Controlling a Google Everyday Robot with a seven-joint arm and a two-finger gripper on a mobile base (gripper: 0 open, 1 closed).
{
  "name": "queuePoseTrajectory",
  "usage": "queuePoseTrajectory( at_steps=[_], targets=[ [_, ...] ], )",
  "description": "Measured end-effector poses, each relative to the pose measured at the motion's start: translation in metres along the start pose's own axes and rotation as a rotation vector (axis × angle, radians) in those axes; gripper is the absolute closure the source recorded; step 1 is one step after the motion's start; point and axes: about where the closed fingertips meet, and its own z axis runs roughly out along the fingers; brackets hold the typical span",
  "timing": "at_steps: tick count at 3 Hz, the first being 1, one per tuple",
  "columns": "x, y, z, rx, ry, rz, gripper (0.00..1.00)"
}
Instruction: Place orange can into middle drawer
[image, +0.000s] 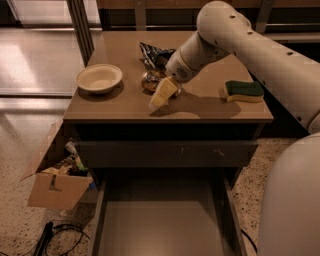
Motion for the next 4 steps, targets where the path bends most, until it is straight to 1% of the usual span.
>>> queuePoseTrajectory(
  at_steps=[1,4],
  targets=[
    [0.0001,0.0001,0.0002,0.000,0.000,0.000,0.18],
    [0.0001,0.0001,0.0003,-0.001,0.000,0.000,0.89]
  ],
)
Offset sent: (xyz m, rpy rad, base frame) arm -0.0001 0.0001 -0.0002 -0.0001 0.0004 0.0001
